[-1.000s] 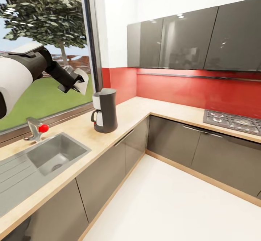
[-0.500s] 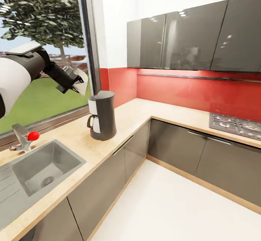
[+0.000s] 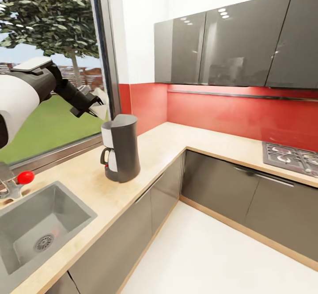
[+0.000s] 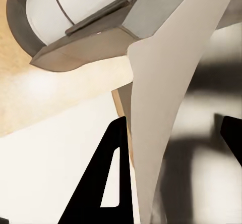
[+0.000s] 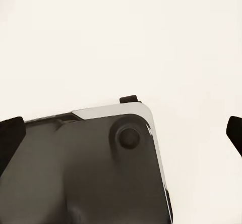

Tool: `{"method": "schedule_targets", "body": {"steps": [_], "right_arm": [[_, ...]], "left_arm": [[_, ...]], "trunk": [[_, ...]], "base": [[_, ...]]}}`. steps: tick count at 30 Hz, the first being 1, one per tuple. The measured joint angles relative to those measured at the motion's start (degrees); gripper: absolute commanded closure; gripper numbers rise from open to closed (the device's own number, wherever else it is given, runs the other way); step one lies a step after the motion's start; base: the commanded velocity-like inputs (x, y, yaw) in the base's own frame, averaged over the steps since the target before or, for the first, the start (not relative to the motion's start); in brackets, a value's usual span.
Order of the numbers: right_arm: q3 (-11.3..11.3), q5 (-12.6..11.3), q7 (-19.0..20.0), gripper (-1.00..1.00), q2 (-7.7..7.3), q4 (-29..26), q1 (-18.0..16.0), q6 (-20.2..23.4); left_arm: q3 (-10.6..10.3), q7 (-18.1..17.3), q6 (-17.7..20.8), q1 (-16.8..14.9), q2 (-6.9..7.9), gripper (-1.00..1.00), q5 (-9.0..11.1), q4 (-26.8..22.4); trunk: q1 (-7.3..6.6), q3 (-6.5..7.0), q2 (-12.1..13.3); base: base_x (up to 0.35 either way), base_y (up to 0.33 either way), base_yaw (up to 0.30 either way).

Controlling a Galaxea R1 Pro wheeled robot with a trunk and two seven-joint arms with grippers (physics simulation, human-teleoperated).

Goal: Set up a coffee station on the kitchen countertop: keep the coffee maker on the countertop, move the bottle of coffee from the kitchen shelf to the counter next to the coffee maker, place a paper coffee filter on top of the coffee maker, put the saucer next to the coffee maker with the coffee cup on the saucer, and place the electric kettle next to the coffee maker.

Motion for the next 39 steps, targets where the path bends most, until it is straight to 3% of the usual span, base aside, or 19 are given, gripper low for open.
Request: {"method": "schedule_targets", "body": {"steps": [15,24,39], "right_arm": [[0.0,0.0,0.0,-1.00,0.00,0.0,0.0,0.0],[0.0,0.0,0.0,-1.00,0.00,0.0,0.0,0.0],[0.0,0.0,0.0,-1.00,0.00,0.0,0.0,0.0]], "left_arm": [[-0.1,0.0,1.3,0.3,0.37,1.00,-0.1,0.0],[0.0,-0.1,4.5,5.3,0.85,1.00,0.0,-0.3],[0.1,0.0,5.1,5.4,1.33,1.00,0.0,-0.5]], "trunk": [[0.03,0.00,0.0],[0.03,0.00,0.0],[0.02,0.00,0.0]], "base": [[0.079,0.000,0.000],[0.000,0.000,0.000],[0.053,0.000,0.000]]}}
